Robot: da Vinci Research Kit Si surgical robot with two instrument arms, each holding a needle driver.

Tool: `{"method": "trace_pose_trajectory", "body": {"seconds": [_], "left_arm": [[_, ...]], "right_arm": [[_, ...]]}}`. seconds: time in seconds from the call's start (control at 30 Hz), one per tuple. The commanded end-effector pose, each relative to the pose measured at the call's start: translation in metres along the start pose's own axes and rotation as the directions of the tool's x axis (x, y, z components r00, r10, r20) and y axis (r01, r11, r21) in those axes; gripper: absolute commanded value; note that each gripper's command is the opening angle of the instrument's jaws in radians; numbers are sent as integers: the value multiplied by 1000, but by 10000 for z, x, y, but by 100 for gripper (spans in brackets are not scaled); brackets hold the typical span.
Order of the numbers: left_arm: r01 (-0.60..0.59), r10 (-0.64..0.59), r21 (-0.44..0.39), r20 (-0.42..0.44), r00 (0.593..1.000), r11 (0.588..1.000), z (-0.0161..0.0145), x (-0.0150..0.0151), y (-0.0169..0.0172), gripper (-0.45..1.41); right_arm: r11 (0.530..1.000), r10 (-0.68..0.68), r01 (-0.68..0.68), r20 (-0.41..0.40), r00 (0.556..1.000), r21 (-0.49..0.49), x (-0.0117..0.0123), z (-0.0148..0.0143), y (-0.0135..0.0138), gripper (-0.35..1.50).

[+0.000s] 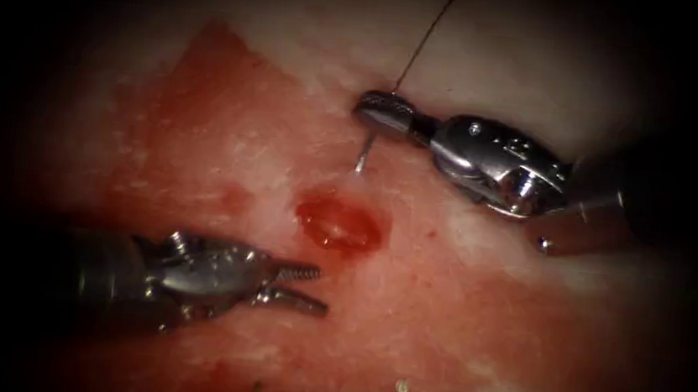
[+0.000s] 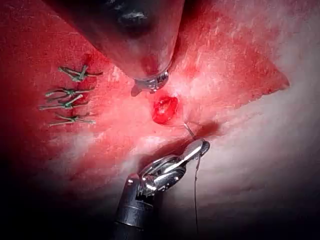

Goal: Wound Closure

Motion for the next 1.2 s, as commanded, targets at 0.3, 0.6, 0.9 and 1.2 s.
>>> {"method": "trace_pose_trajectory", "body": {"seconds": [0.3,0.6,0.9,1.2], "left_arm": [[0,0,-4,9,1000,1000,8,-7,4,4],[-1,1,-9,12,1000,1000,8,-8,3,4],[-2,2,-10,15,1000,1000,8,-9,3,4],[-3,3,-11,15,1000,1000,8,-9,3,4]], "right_arm": [[983,181,-182,32,983,35,-28,6,-12,-35],[933,347,-356,144,927,42,-43,6,-21,-35],[903,413,-428,224,883,21,-54,4,-29,-35],[866,471,-498,265,841,45,-69,1,-43,-35]]}}
